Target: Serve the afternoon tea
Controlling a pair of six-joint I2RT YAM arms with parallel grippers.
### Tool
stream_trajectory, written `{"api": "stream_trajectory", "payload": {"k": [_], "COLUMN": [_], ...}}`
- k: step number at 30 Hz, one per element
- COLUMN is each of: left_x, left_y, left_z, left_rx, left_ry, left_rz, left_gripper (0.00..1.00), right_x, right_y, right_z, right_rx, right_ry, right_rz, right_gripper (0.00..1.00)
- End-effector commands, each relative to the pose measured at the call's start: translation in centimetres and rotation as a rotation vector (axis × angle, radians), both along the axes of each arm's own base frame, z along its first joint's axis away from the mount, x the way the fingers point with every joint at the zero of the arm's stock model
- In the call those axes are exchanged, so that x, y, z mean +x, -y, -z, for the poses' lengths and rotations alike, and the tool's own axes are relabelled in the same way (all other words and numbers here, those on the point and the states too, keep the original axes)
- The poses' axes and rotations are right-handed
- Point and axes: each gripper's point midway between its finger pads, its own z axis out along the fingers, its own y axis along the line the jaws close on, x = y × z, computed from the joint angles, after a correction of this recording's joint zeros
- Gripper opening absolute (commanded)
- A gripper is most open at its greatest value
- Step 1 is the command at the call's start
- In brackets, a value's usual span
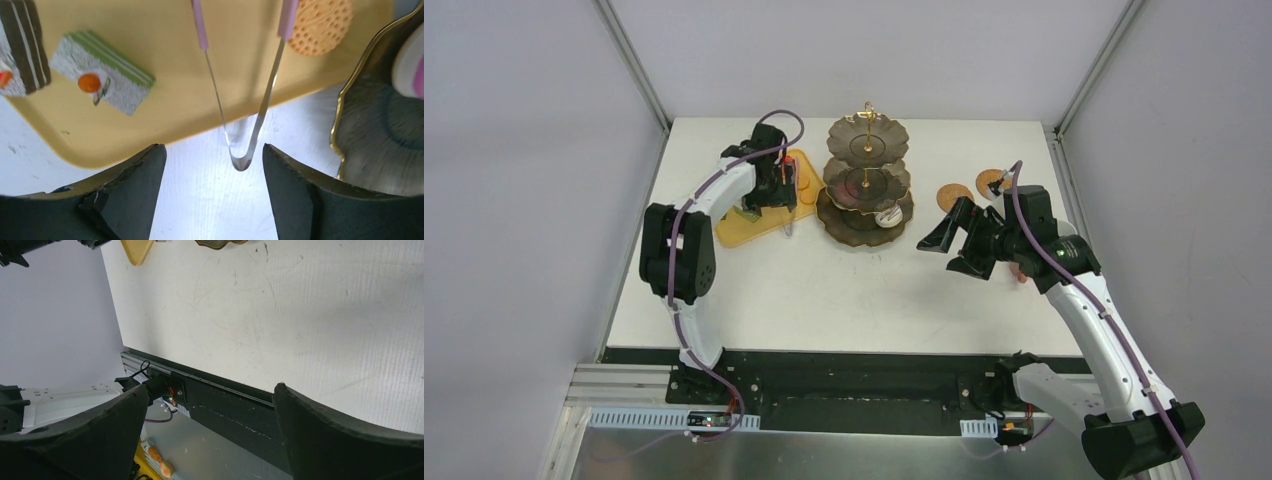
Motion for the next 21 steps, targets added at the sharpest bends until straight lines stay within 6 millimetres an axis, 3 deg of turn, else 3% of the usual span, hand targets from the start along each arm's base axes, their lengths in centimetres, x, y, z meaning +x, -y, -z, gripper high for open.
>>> {"api": "stream_trajectory", "payload": {"k": [1,7,21], "left_x": [0.0,-0.7,1.3], "left_y": [1.1,2.2,3.0], "left_z": [-1.9,-1.0,1.2], "left_rx": [-0.080,-0.043,0.045], "left_ry": [0.125,0.124,0.082], "left_rz": [-0.027,-0.005,-0.001], "left_gripper": [0.73,0.77,0.76], "right_x": [0.1,0.2,0.0], "right_y": [-0.2,-0.5,-0.3], "right_z": [-0.7,-0.7,-0.7], "right_rx": [0.023,0.035,0.031], "right_ry": [0.013,0.004,0.004], "right_rz": [-0.007,-0.013,-0.007], "right_gripper": [0.99,0.99,0.99]}}
